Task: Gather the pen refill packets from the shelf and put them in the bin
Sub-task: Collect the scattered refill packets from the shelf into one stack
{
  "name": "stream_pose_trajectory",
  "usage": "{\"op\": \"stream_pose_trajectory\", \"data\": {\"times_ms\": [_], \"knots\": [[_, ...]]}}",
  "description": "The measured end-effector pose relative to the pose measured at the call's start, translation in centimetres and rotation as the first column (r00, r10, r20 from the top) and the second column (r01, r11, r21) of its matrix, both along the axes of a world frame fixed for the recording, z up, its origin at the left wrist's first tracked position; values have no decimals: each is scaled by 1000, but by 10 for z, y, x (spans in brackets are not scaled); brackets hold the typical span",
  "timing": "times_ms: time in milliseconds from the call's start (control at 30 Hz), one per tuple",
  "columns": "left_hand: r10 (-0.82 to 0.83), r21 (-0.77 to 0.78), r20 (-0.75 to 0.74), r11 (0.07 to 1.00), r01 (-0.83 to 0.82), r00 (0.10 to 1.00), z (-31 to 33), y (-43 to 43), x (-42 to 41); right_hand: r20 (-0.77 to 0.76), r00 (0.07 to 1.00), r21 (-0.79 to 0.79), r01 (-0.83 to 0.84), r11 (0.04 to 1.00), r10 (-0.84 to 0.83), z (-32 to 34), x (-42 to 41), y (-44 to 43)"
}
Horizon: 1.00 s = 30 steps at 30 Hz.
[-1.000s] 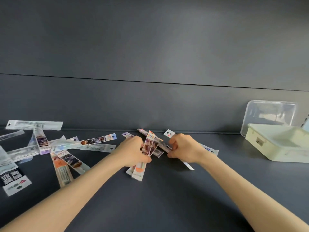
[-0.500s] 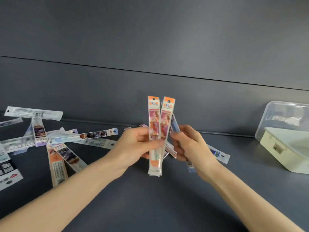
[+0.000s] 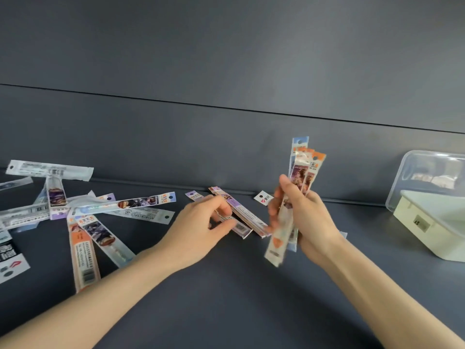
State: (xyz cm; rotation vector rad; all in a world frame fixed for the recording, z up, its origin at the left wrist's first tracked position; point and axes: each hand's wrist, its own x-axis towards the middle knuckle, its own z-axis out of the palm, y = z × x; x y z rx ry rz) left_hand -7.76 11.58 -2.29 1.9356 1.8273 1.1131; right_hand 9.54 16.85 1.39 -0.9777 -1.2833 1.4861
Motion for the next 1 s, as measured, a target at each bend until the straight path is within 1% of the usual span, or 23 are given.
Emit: {"op": "stream_pose_trajectory", "data": {"times_ms": [33, 100, 167, 200, 267, 300, 367, 400, 433, 500, 600, 667, 700, 800, 833, 933, 1000], "knots": [[-20, -31, -127, 999, 17, 992, -4, 5, -1, 36, 999, 5, -11, 1000, 11, 0, 3, 1], [-107, -150, -313, 987, 62, 944, -9, 13, 5, 105, 994, 47, -10, 999, 5, -1, 5, 3], [-188, -237, -434, 967, 89, 881, -11, 18, 13, 131, 991, 139, 16, 990, -34, -1, 6, 4], [-214, -259, -453, 961, 102, 865, -11, 18, 14, 127, 990, 191, 31, 981, -56, -1, 6, 3], [-246, -274, -446, 953, 131, 861, -10, 18, 10, 136, 988, 270, 40, 962, -79, -3, 5, 1], [-259, -258, -412, 953, 161, 873, -9, 16, 7, 164, 983, 288, 30, 957, -80, -6, 4, 0], [-288, -197, -274, 951, 239, 917, -6, 14, 3, 240, 969, 276, -8, 961, -61, -13, -2, -2], [-283, -172, -208, 953, 250, 936, -5, 12, 2, 265, 963, 253, -24, 967, -45, -16, -4, -3], [-262, -144, -166, 960, 239, 951, -5, 11, 1, 278, 960, 228, -31, 973, -34, -19, -6, -4], [-199, -91, -138, 978, 188, 970, -6, 8, 0, 286, 958, 186, -23, 982, -31, -20, -7, -2], [-109, -81, -95, 992, 101, 989, -5, 5, -2, 308, 951, 112, -18, 994, -17, -21, -6, -1], [-45, -110, -43, 993, 40, 998, -2, 3, -2, 323, 946, 78, -18, 997, -9, -22, -6, 0], [4, -138, -52, 990, -11, 999, 0, 2, -2, 327, 945, 67, -14, 998, -9, -22, -6, 0], [168, -262, -173, 942, -210, 970, 7, -1, -2, 335, 942, 49, -4, 999, -13, -22, -6, 1], [195, -299, -175, 923, -240, 965, 9, -1, -1, 333, 943, 44, -8, 999, -7, -22, -6, 2], [201, -370, -108, 901, -227, 974, 14, 0, 1, 320, 947, 32, -26, 999, 14, -23, -7, 1], [184, -416, -91, 886, -205, 979, 19, 3, 1, 317, 948, 45, -26, 999, 11, -24, -8, 1]]}}
